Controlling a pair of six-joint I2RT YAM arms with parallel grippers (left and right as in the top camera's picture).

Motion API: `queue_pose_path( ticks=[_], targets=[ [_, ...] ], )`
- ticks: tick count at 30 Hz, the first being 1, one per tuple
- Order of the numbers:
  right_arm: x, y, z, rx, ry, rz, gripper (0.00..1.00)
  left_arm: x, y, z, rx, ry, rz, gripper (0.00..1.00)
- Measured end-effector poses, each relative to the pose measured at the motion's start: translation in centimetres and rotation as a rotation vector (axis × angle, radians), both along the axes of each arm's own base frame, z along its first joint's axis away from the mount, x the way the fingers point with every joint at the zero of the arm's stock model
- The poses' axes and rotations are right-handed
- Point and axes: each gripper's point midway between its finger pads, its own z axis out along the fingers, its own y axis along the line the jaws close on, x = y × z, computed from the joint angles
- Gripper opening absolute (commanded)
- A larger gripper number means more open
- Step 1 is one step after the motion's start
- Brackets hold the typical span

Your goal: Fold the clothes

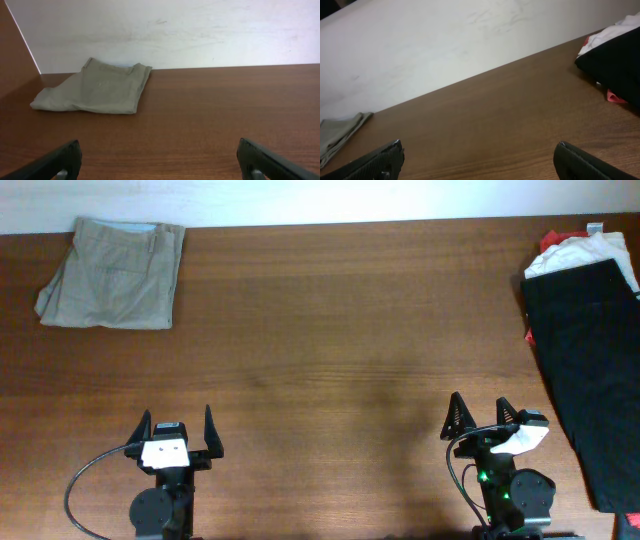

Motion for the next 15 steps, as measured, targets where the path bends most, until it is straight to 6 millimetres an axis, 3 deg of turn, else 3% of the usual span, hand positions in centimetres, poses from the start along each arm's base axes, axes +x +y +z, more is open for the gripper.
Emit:
queue_pose_path(
  ticks=[4,9,15],
  targets=[
    [0.0,0.7,0.9,0.033,-0.035,0.039,0.99,0.0,0.0,0.0,0.000,0.000,0.000,0.99],
    [-0.5,3.7,1.0,0.181,-0.016,0.209,0.99,0.0,0.0,0.0,0.000,0.000,0.000,0.99],
    [-0.8,4.8,1.1,0.252,-0.003,0.273,0.99,0.0,0.0,0.0,0.000,0.000,0.000,0.99]
  ],
)
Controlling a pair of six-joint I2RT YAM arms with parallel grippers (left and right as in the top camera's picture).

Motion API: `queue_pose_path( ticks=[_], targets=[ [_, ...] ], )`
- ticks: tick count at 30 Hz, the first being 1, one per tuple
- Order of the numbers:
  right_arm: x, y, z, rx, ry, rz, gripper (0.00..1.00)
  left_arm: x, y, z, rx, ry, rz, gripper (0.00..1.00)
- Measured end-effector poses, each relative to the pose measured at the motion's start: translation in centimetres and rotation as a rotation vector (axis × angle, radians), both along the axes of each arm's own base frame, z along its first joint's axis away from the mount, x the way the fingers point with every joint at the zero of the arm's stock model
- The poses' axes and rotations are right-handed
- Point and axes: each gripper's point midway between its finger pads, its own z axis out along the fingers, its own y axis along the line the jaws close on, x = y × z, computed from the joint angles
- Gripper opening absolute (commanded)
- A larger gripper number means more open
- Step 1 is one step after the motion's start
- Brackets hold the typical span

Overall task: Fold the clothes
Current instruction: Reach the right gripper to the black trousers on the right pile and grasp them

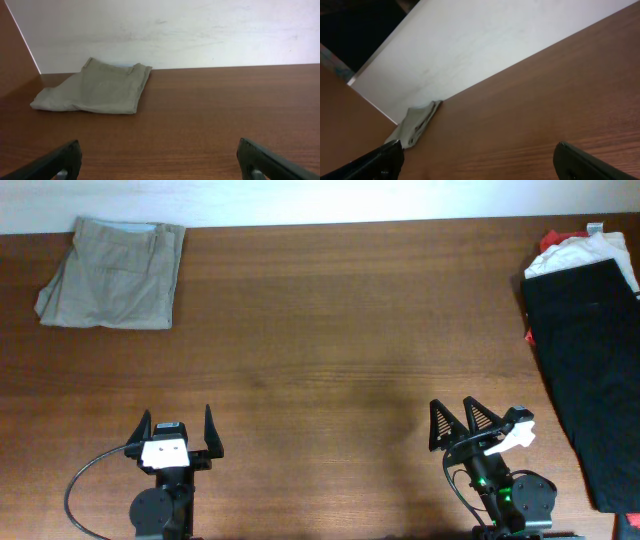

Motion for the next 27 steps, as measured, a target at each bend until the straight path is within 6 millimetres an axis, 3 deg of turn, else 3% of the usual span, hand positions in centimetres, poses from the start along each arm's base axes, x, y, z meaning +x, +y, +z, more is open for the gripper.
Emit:
queue_pose_path(
  ticks=[12,14,16,19,23,27],
  targets=[
    [0.0,0.1,0.2,0.020,-0.001,0.006,0.98,0.0,0.0,0.0,0.000,0.000,0.000,0.99],
    [0.0,0.1,1.9,0.020,-0.072,0.003,0.99,0.0,0.0,0.0,0.000,0.000,0.000,0.99],
    [-0.4,0.0,5.0,0.018,-0.206,0.001,0.99,0.0,0.0,0.0,0.000,0.000,0.000,0.99],
    [-0.8,-0.2,7.1,0.019,-0.298,-0.013,0.99,0.0,0.0,0.0,0.000,0.000,0.000,0.99],
    [-0.5,-0.6,6.3,0.021,-0.259,-0.033,0.98,0.0,0.0,0.0,0.000,0.000,0.000,0.99],
    [0.5,-2.7,3.6,0.018,-0.139,-0.159,0.99,0.0,0.0,0.0,0.000,0.000,0.000,0.99]
  ],
)
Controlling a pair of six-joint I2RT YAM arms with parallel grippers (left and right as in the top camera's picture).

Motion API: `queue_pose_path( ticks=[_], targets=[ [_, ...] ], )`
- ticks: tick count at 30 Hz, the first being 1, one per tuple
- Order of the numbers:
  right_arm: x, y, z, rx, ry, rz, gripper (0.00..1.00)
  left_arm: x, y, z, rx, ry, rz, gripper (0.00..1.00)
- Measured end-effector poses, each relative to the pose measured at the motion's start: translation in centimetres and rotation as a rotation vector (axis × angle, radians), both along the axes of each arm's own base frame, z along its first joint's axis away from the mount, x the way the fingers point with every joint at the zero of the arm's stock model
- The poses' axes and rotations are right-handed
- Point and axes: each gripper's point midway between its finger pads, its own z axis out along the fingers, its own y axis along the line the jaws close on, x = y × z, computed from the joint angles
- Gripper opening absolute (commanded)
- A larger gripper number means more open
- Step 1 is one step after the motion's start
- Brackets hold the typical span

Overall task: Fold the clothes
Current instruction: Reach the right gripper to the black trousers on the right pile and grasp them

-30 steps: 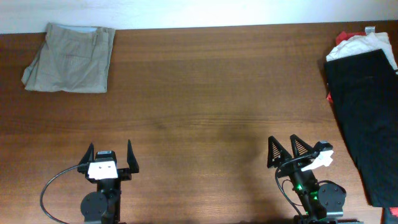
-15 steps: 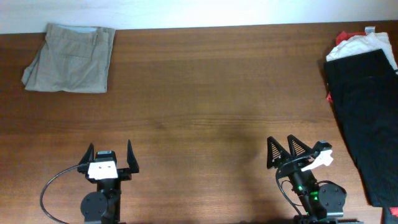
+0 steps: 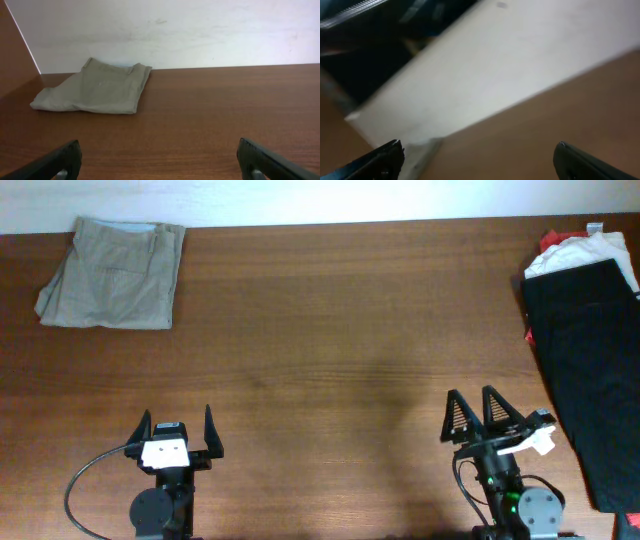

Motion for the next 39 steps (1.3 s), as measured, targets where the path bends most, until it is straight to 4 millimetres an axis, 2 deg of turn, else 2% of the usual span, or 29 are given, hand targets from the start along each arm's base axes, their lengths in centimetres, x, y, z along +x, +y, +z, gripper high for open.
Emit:
queue_pose_path(
  ticks=[1,3,7,9,12,13,16,18,21,23,24,26,28,30,32,39],
  targets=[
    [0.2,-1.0,-0.4,-0.014,0.031,-0.059,0.99,0.0,0.0,0.0,0.000,0.000,0.000,0.99],
    [0.5,-2.2,-0.1,-0.064,0.055,-0.132,0.99,0.0,0.0,0.0,0.000,0.000,0.000,0.99],
    [1.9,-5.1,3.3,-0.235,0.125,-0.310,0.99,0.0,0.0,0.0,0.000,0.000,0.000,0.99],
    [4.0,-7.0,4.5,-0.340,0.223,-0.405,0.99,0.0,0.0,0.0,0.000,0.002,0.000,0.99],
    [7.2,-9.3,3.7,-0.447,0.421,-0.478,0.99,0.0,0.0,0.0,0.000,-0.001,-0.001,0.99],
    [8.8,-10.6,2.6,-0.484,0.530,-0.496,0.99,0.0,0.0,0.0,0.000,0.000,-0.001,0.99],
    [12.1,-12.6,-0.2,-0.536,0.739,-0.500,0.99,0.0,-0.1,0.0,0.000,0.000,-0.003,0.99],
    [14.1,-13.3,-0.5,-0.555,0.774,-0.503,0.99,0.0,-0.1,0.0,0.000,0.000,-0.003,0.99],
    [18.4,-14.0,1.0,-0.665,0.720,-0.500,0.99,0.0,-0.1,0.0,0.000,0.000,-0.004,0.99],
    [20.4,-14.7,0.6,-0.739,0.742,-0.493,0.99,0.0,-0.1,0.0,0.000,-0.001,-0.004,0.99],
    [21.7,-15.5,-1.1,-0.779,0.790,-0.493,0.99,0.0,-0.1,0.0,0.000,-0.001,-0.004,0.99],
    [22.4,-16.3,-3.3,-0.811,0.851,-0.494,0.99,0.0,-0.1,0.0,0.000,-0.001,-0.004,0.99],
    [23.5,-17.7,-7.4,-0.852,0.942,-0.490,0.99,0.0,-0.1,0.0,0.000,-0.001,-0.004,0.99],
    [24.1,-18.8,-10.0,-0.873,0.977,-0.494,0.99,0.0,-0.1,0.0,0.000,-0.001,-0.004,0.99],
    [24.8,-20.0,-11.8,-0.878,0.985,-0.515,1.00,0.0,-0.1,0.0,0.000,-0.001,-0.004,0.99],
    [25.6,-23.2,-15.1,-0.899,0.997,-0.563,0.89,0.0,-0.1,0.0,0.000,-0.001,-0.004,0.99]
  ],
)
